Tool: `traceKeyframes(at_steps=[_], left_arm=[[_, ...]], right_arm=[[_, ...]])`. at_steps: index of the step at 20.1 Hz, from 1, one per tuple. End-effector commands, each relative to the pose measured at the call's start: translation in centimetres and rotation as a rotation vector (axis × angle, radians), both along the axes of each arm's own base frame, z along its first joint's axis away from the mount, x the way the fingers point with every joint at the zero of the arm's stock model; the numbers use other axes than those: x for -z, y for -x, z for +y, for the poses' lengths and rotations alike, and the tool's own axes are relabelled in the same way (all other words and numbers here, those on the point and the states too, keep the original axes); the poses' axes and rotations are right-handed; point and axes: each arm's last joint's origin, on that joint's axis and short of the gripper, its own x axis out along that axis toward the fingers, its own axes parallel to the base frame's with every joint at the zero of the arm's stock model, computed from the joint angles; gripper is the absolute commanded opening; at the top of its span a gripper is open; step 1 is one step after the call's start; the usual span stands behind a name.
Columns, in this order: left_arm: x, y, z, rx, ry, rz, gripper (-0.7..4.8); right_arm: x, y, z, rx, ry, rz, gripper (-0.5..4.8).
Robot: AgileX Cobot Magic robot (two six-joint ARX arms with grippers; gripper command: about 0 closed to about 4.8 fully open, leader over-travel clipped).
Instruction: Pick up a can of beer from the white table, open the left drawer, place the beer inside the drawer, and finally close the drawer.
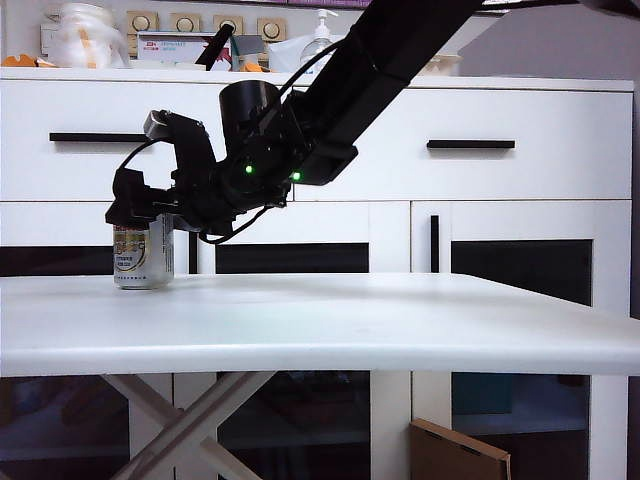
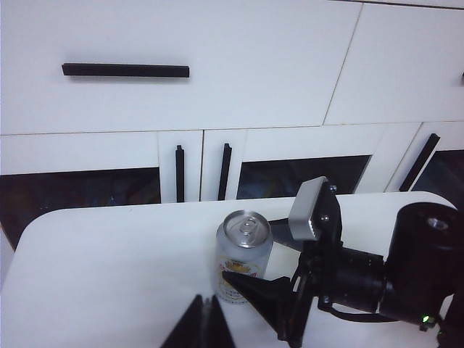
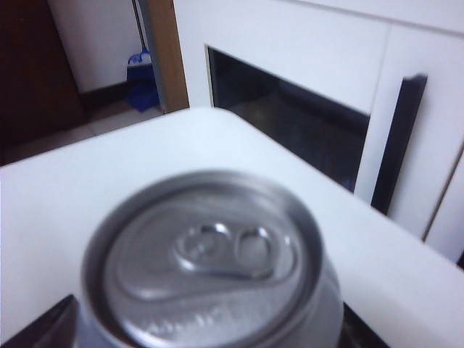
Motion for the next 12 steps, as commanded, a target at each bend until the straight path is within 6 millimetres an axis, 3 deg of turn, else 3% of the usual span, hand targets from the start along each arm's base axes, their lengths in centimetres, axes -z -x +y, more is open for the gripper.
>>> traceKeyframes(at_steps=[1,8,11,12], left_arm=[[-0.33,0.09,-0.01,0.005,-0.002,-0.021,-0.06],[-0.32,0.09,-0.01,0.005,-0.002,-0.020,-0.06],[-0.32,0.09,-0.01,0.005,-0.002,-0.020,-0.06],[-0.32,0.09,-0.01,0.005,-0.002,-0.020,-0.06]], right_arm=[[-0.01,0.04,0.23,-0.004,-0.016,-0.012,4.79],[0.50,0.07,0.39,-0.007,-0.013,-0.009,4.73],[0.72,0.32,0.68,-0.026,0.008,-0.035,1.87],[0.67,0.41,0.77,-0.031,0.024,-0.066,1.64]])
